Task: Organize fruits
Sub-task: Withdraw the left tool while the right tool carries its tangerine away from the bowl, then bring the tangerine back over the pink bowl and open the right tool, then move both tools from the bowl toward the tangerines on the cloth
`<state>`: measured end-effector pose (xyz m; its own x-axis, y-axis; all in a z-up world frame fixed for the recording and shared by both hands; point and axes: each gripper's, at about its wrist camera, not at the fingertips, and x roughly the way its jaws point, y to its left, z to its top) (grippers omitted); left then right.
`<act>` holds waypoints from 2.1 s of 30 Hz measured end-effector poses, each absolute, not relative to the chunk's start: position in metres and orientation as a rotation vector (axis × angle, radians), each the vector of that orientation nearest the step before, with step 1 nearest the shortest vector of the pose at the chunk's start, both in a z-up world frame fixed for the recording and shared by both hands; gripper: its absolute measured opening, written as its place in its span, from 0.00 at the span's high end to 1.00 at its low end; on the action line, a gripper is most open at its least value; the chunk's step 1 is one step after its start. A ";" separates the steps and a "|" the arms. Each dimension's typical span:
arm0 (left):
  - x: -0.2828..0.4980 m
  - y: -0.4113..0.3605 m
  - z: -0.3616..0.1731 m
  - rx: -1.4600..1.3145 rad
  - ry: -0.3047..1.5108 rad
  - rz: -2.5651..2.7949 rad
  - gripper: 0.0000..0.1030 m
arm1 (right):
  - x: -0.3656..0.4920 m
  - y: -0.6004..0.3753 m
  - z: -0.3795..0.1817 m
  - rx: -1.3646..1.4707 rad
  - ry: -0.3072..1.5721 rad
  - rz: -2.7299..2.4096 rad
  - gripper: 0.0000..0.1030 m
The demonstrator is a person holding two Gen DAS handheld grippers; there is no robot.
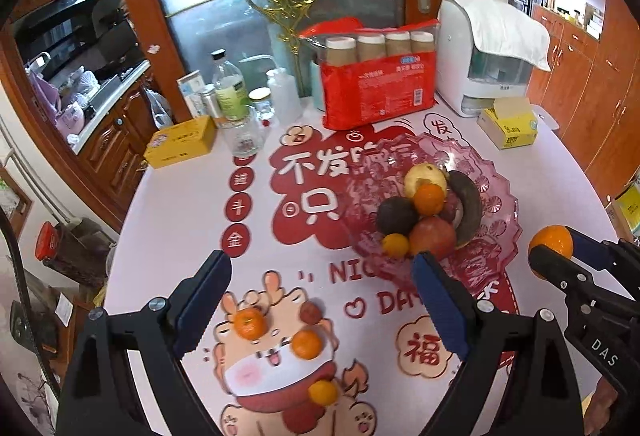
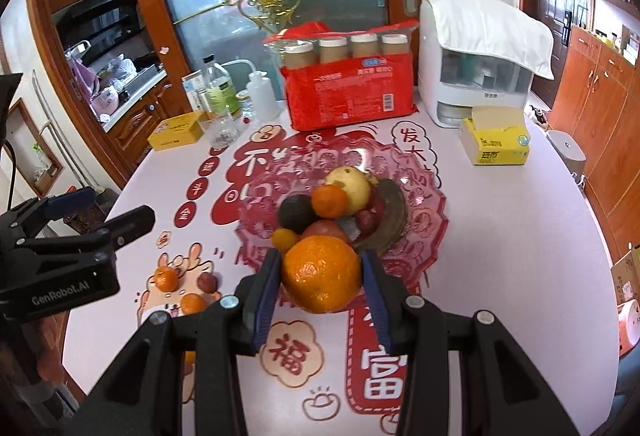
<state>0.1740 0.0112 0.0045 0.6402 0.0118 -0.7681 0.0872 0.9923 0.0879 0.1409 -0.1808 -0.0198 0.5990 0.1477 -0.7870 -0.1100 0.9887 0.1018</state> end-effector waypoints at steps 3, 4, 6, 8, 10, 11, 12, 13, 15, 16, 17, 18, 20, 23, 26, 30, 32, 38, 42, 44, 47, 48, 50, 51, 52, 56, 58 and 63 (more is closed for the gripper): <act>0.164 0.029 0.011 0.115 0.863 -0.030 0.12 | 0.135 -0.168 -0.016 0.039 0.910 0.162 0.60; 0.161 0.035 0.013 0.113 0.859 -0.025 0.12 | 0.133 -0.163 -0.015 0.037 0.908 0.166 0.60; 0.154 0.049 0.016 0.107 0.851 -0.013 0.11 | 0.129 -0.152 -0.013 0.033 0.903 0.176 0.60; 0.149 0.063 0.018 0.100 0.846 0.000 0.11 | 0.126 -0.141 -0.011 0.026 0.898 0.187 0.60; 0.144 0.077 0.019 0.091 0.843 0.016 0.11 | 0.123 -0.128 -0.010 0.018 0.895 0.200 0.60; 0.143 0.083 0.019 0.087 0.844 0.023 0.11 | 0.122 -0.123 -0.009 0.015 0.894 0.205 0.60; 0.141 0.092 0.018 0.080 0.845 0.033 0.11 | 0.121 -0.117 -0.009 0.010 0.892 0.212 0.60; 0.140 0.099 0.018 0.077 0.846 0.040 0.11 | 0.120 -0.113 -0.009 0.008 0.891 0.215 0.60; 0.137 0.113 0.017 0.069 0.846 0.058 0.11 | 0.120 -0.104 -0.009 0.002 0.890 0.224 0.60; 0.136 0.119 0.016 0.066 0.847 0.065 0.11 | 0.120 -0.098 -0.010 0.001 0.890 0.230 0.60; 0.135 0.126 0.015 0.061 0.848 0.073 0.11 | 0.119 -0.095 -0.010 0.000 0.890 0.234 0.60; 0.134 0.131 0.014 0.057 0.850 0.079 0.11 | 0.120 -0.090 -0.010 -0.001 0.891 0.239 0.60; 0.134 0.142 0.011 0.049 0.856 0.088 0.11 | 0.120 -0.082 -0.012 -0.008 0.893 0.248 0.60; 0.135 0.154 0.003 0.041 0.868 0.093 0.11 | 0.120 -0.069 -0.016 -0.020 0.898 0.259 0.60; 0.140 0.162 -0.007 0.032 0.893 0.092 0.11 | 0.122 -0.060 -0.021 -0.038 0.897 0.253 0.60; 0.144 0.165 -0.019 0.041 0.914 0.082 0.11 | 0.129 -0.057 -0.027 -0.049 0.875 0.228 0.60; 0.147 0.166 -0.022 0.044 0.919 0.079 0.11 | 0.135 -0.059 -0.030 -0.064 0.871 0.199 0.60; 0.155 0.169 -0.033 0.035 0.938 0.075 0.11 | 0.175 -0.096 -0.055 -0.051 0.918 0.071 0.60; 0.160 0.170 -0.040 0.030 0.956 0.081 0.11 | 0.200 -0.120 -0.073 -0.037 0.959 0.014 0.60; 0.163 0.170 -0.044 0.028 0.962 0.085 0.11 | 0.210 -0.130 -0.081 -0.027 0.976 0.004 0.60; 0.167 0.169 -0.047 0.023 0.969 0.084 0.11 | 0.219 -0.135 -0.088 -0.035 0.991 -0.009 0.60; 0.169 0.169 -0.048 0.024 0.971 0.084 0.11 | 0.221 -0.136 -0.089 -0.034 0.995 -0.009 0.60; 0.171 0.167 -0.049 0.025 0.973 0.083 0.11 | 0.223 -0.137 -0.091 -0.027 0.997 0.000 0.57; 0.172 0.166 -0.050 0.024 0.974 0.081 0.11 | 0.223 -0.137 -0.091 -0.027 0.994 -0.002 0.48; 0.173 0.166 -0.050 0.024 0.975 0.079 0.11 | 0.224 -0.137 -0.090 -0.029 0.984 -0.008 0.39; 0.177 0.162 -0.053 0.028 0.979 0.073 0.11 | 0.224 -0.135 -0.085 -0.025 0.956 -0.016 0.34; 0.178 0.161 -0.054 0.032 0.980 0.071 0.11 | 0.224 -0.133 -0.084 -0.026 0.950 -0.010 0.34; 0.183 0.161 -0.057 0.032 0.986 0.067 0.11 | 0.221 -0.122 -0.079 -0.054 0.932 0.011 0.33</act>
<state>0.1825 0.1612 -0.0569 0.5504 0.0712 -0.8319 -0.0424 0.9975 0.0573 0.2210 -0.1222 -0.0788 0.5961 -0.0141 -0.8028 -0.0327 0.9986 -0.0418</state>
